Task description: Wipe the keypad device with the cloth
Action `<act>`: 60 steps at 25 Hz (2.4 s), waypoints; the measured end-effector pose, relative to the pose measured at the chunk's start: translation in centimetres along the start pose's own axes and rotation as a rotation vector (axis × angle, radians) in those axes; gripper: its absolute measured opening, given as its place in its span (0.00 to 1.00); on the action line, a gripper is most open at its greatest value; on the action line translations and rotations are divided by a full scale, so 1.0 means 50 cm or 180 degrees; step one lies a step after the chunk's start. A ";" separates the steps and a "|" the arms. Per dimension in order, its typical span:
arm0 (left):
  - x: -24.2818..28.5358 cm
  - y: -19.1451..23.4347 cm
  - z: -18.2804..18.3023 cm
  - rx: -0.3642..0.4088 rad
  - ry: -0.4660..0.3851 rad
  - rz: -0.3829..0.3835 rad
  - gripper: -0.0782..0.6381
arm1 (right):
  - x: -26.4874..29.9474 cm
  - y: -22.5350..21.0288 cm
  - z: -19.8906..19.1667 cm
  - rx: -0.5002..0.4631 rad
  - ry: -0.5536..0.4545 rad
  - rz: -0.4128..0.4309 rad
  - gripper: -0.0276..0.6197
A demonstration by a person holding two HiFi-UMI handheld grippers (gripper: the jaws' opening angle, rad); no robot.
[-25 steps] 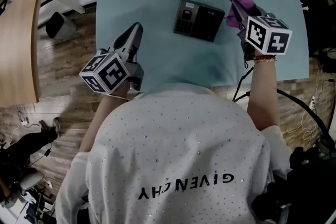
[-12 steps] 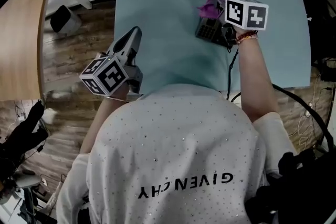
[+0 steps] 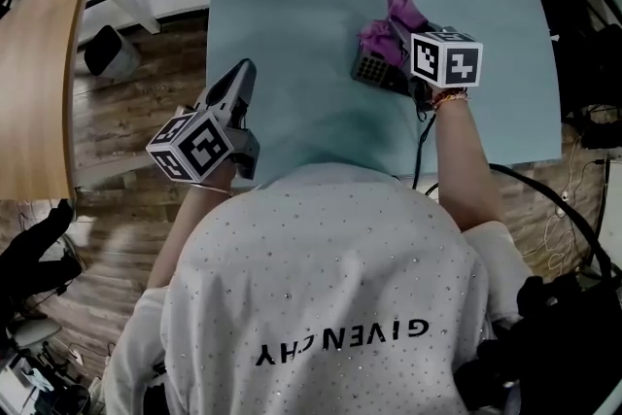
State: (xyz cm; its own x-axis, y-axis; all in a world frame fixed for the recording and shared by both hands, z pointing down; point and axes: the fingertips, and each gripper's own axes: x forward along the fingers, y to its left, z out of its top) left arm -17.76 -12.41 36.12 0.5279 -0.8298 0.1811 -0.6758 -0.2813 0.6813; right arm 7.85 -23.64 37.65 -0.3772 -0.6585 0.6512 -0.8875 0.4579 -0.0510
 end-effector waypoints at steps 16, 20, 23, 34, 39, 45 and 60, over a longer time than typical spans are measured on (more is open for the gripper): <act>0.001 -0.074 -0.015 0.0261 0.0012 -0.0135 0.11 | -0.101 -0.106 -0.089 0.0382 -0.0079 -0.0341 0.13; 0.019 -0.130 -0.002 0.0379 -0.0040 -0.0229 0.11 | -0.143 -0.138 -0.118 0.0530 -0.0126 -0.0390 0.13; 0.028 -0.169 -0.015 0.0434 -0.0028 -0.0282 0.11 | -0.168 -0.158 -0.156 0.0653 -0.0088 -0.0387 0.13; 0.044 -0.300 -0.068 0.0494 -0.0068 -0.0329 0.11 | -0.365 -0.147 -0.156 0.1065 -0.0981 0.0498 0.12; 0.043 -0.407 -0.077 0.0536 -0.0190 -0.0561 0.11 | -0.508 -0.088 -0.073 0.0449 -0.1528 0.0576 0.12; 0.034 -0.491 -0.143 0.0638 -0.0155 -0.0662 0.11 | -0.581 -0.072 -0.079 0.0270 -0.1728 0.0641 0.12; -0.083 -0.579 -0.279 0.0643 -0.0271 -0.0420 0.11 | -0.690 -0.076 -0.233 0.0168 -0.1570 0.0729 0.12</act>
State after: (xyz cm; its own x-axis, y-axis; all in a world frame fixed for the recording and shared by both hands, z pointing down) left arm 6.77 5.92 25.56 0.5789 -0.8147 0.0338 -0.6976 -0.4733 0.5380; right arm 27.32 4.31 24.19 -0.6305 -0.7533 0.1874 -0.7754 0.6002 -0.1961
